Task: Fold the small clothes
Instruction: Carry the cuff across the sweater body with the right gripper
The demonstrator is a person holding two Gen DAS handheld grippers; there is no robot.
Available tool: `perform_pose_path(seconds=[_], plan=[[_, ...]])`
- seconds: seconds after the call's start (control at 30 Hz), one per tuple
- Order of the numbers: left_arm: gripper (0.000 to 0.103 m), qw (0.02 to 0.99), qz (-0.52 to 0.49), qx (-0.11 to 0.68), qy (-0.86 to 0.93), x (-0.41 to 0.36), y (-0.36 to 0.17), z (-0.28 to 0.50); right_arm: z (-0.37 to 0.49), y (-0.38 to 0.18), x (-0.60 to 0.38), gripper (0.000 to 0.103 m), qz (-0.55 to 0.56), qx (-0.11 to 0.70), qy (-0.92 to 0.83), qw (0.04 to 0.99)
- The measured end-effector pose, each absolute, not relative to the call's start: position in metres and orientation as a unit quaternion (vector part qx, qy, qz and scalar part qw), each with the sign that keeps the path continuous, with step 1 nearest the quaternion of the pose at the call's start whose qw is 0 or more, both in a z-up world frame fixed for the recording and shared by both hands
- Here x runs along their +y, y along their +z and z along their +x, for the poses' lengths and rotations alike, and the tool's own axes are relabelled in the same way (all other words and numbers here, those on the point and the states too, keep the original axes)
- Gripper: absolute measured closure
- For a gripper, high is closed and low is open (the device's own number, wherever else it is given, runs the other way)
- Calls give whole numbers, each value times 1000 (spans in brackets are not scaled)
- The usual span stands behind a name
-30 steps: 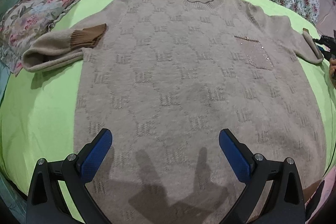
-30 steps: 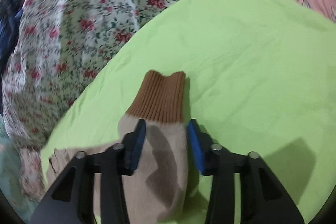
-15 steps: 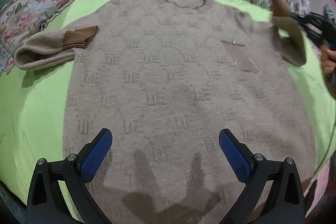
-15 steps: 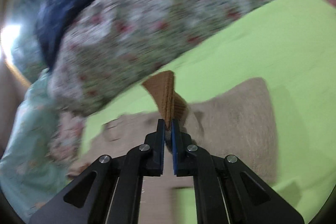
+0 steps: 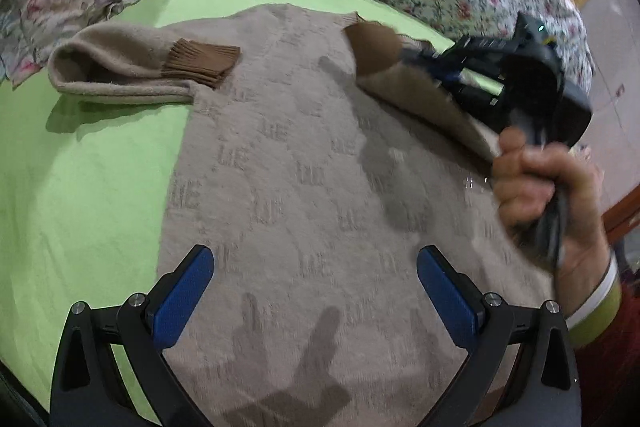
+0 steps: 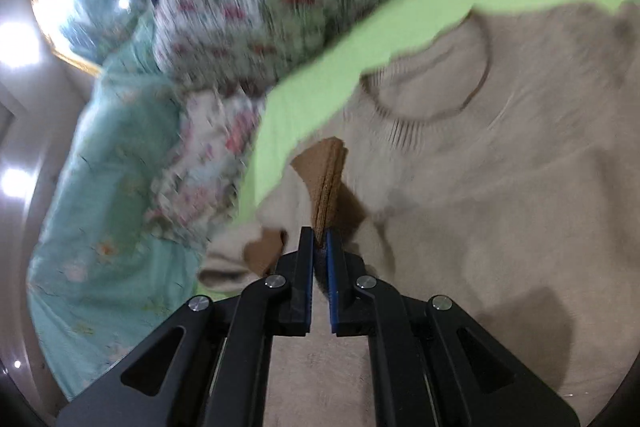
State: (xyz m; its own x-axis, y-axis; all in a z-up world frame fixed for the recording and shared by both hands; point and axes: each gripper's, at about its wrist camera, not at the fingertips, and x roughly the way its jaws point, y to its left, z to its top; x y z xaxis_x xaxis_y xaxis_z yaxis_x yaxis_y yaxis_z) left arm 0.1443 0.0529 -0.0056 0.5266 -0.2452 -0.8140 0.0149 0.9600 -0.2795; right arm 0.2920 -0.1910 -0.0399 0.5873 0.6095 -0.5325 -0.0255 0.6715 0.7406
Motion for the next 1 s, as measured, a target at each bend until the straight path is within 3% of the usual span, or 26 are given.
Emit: perform_pose_path(seconds=[0.13, 0.27, 0.5, 0.6, 0.63, 0.67, 0.7, 0.73, 0.9, 1.0], plan=[[1, 869, -123, 471, -82, 53, -3, 169, 293, -50, -174, 88, 334, 438, 193, 811], [1, 866, -134, 469, -111, 45, -6, 208, 263, -30, -186, 86, 325, 406, 197, 831], [3, 828, -153, 522, -139, 19, -53, 289, 172, -4, -246, 64, 335, 358, 140, 861], [7, 843, -159, 495, -137, 16, -54, 299, 138, -9, -266, 62, 338, 357, 107, 864], [22, 847, -165, 485, -145, 15, -52, 301, 127, -11, -274, 62, 337, 357, 92, 866], [50, 848, -167, 480, -152, 12, -49, 304, 117, -13, -281, 62, 339, 357, 77, 867], [67, 848, -163, 478, -161, 8, -48, 307, 110, -14, -289, 62, 343, 355, 63, 867], [97, 847, -157, 480, -165, 6, -47, 308, 106, -16, -295, 62, 349, 352, 55, 866], [96, 893, -131, 408, -138, 29, -11, 294, 97, -17, -325, 62, 358, 344, 14, 868], [96, 895, -136, 415, -89, 58, -19, 300, 101, -19, -341, 61, 345, 345, -10, 873]])
